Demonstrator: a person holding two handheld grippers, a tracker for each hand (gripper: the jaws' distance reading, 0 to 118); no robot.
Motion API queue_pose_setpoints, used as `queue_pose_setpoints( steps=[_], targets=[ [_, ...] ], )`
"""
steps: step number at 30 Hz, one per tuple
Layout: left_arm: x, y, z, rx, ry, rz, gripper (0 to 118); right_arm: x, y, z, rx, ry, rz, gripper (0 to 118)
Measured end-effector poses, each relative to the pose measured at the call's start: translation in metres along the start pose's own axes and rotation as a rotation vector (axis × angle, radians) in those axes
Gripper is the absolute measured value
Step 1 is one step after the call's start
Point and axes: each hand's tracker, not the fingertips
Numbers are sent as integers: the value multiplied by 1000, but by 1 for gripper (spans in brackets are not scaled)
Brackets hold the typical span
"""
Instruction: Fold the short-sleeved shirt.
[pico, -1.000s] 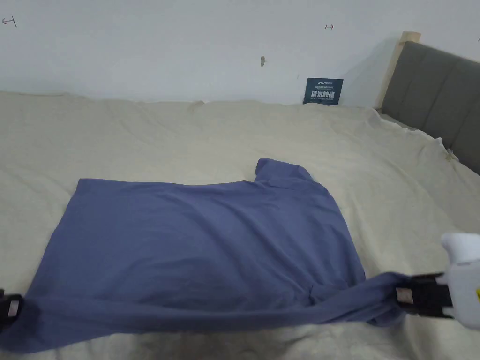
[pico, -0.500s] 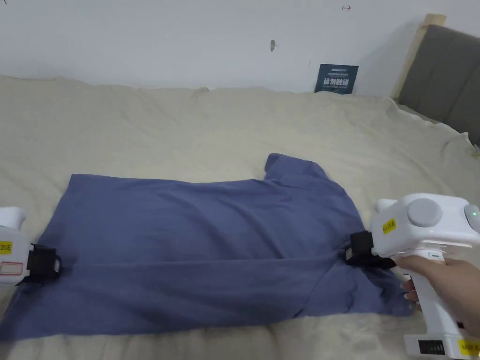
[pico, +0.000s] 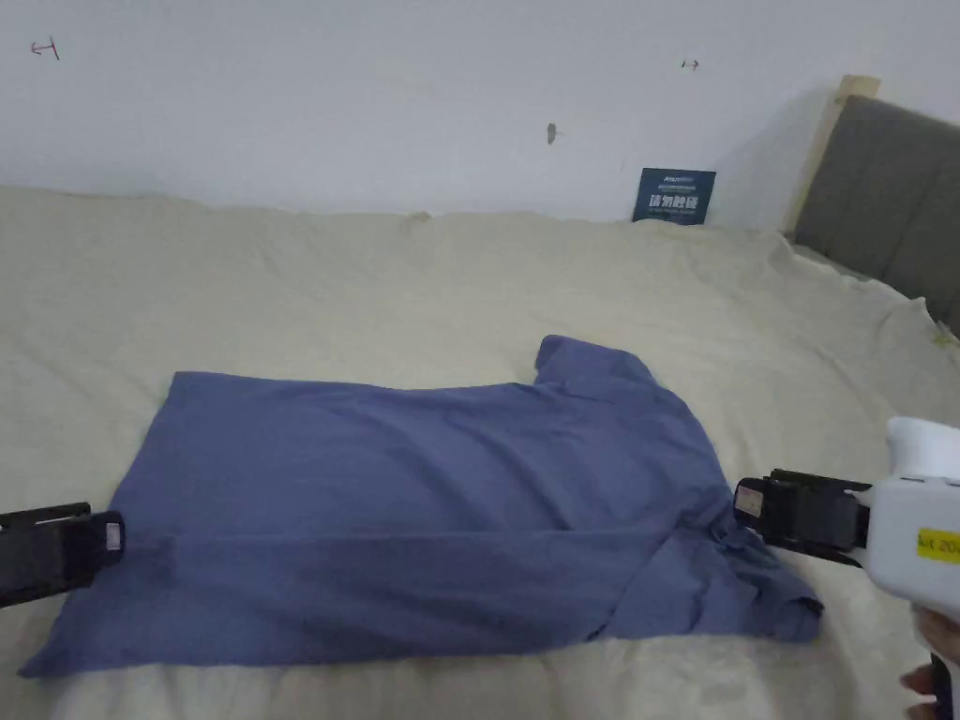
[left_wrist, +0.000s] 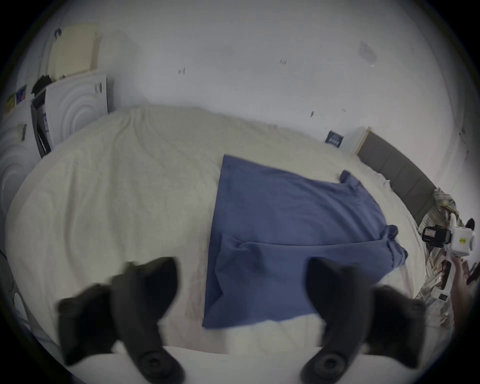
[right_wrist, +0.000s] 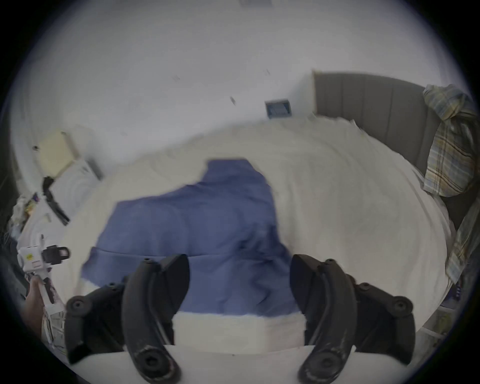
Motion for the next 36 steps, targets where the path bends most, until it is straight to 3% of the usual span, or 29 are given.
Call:
queue_pose_setpoints(
  steps=[1, 2, 4, 6, 8, 11, 14, 17, 18, 19, 20, 21, 23, 28, 33, 36],
  targets=[
    [5, -7, 14, 27, -12, -9, 20, -10, -9, 15, 35, -6, 11, 25],
    [8, -14, 25, 41, -6, -17, 2, -17, -17, 26, 45, 2, 18, 0],
    [16, -29, 47, 85, 22, -24, 2, -26, -37, 38, 65, -17, -12, 0],
    [21, -40, 63, 96, -3, -16, 2, -31, -50, 49, 74, 42, -67, 0],
    [32, -48, 81, 109, 81, -84, 2, -35, -55, 55, 55, 45, -88, 0],
    [31, -36, 87, 57, 104, -136, 2, -44, -57, 58, 12, 55, -36, 0],
    [10, -7, 57, -167, -6, -16, 2, -52, -51, 57, 37, 19, 64, 0],
    [-7, 9, 12, -309, -31, 42, 2, -50, -47, 53, 29, 61, 51, 0],
    [-10, 14, -2, -321, 4, 27, 5, -51, -47, 52, 25, 78, 36, 0],
    [-15, 18, -14, -315, 24, 24, 25, -52, -48, 51, 19, 93, 20, 0],
    [-16, 21, -25, -313, 64, 6, 65, -52, -46, 50, 15, 101, 10, 0],
    [-16, 23, -35, -310, 66, -4, 114, -53, -46, 49, 15, 103, 9, 0],
    [-17, 23, -57, -276, 45, -25, 114, -56, -47, 45, 7, 101, 18, 0],
    [-22, 11, -106, -440, 170, -36, 115, -56, -43, 39, 0, 104, 50, 0],
    [-21, -12, -120, -519, 259, -184, 113, -59, -41, 23, -29, 93, 64, 0],
    [-22, -15, -113, -466, 240, -128, 111, -62, -41, 15, -50, 104, 70, 0]
  ],
)
